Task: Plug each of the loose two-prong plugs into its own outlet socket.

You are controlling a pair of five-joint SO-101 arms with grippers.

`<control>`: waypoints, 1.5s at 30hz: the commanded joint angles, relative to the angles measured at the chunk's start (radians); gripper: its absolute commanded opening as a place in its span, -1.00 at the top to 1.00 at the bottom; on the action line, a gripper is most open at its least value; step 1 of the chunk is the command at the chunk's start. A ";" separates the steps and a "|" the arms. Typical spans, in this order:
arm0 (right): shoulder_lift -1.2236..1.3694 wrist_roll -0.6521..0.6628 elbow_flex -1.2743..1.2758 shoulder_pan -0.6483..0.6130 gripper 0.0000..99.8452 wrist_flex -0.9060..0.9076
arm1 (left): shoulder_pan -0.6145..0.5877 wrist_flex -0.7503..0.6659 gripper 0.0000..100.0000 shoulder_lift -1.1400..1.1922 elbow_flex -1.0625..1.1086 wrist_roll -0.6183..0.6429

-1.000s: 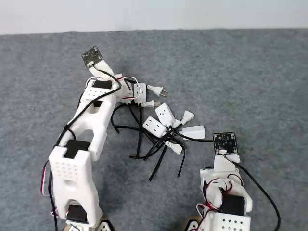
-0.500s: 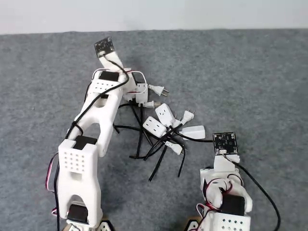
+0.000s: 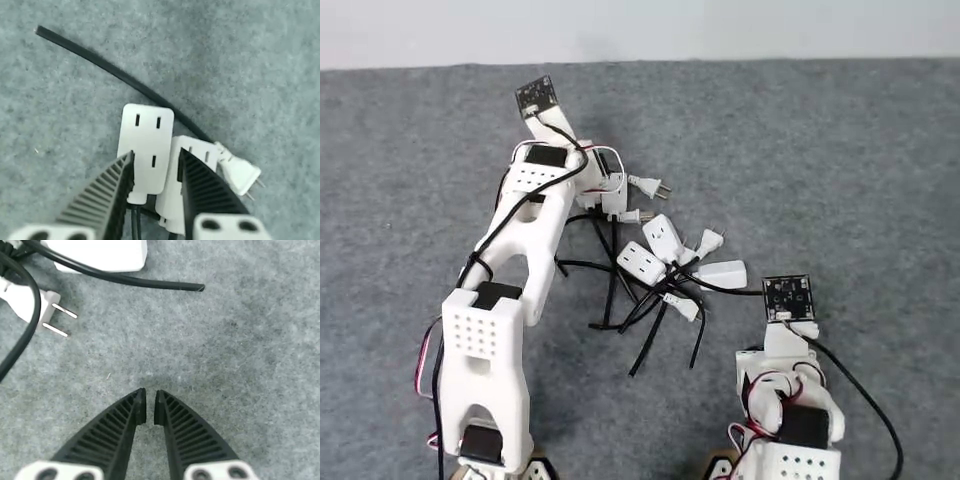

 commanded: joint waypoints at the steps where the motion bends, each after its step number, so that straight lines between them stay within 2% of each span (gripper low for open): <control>1: -0.010 -0.002 0.017 0.013 0.92 0.002 | -0.026 -0.002 0.72 -0.015 -0.048 0.025; 8: -0.010 -0.002 0.017 0.013 0.92 0.001 | -0.035 0.000 0.70 -0.015 -0.048 0.023; 13: -0.010 -0.002 0.017 0.013 0.92 0.001 | -0.025 0.003 0.45 -0.014 -0.021 -0.002; 15: -0.010 -0.002 0.017 0.013 0.92 0.001 | -0.020 0.002 0.41 -0.014 -0.015 0.000; 25: -0.010 -0.002 0.017 0.013 0.92 0.002 | -0.046 0.018 0.52 0.078 -0.079 -0.029; 33: -0.010 -0.002 0.017 0.013 0.92 0.002 | -0.040 0.150 0.74 0.222 -0.311 -0.037; 38: -0.010 -0.002 0.017 0.013 0.92 0.002 | -0.031 0.216 0.99 0.296 -0.444 -0.158; 45: -0.010 -0.002 0.017 0.013 0.92 0.002 | -0.026 0.295 0.97 0.359 -0.572 -0.186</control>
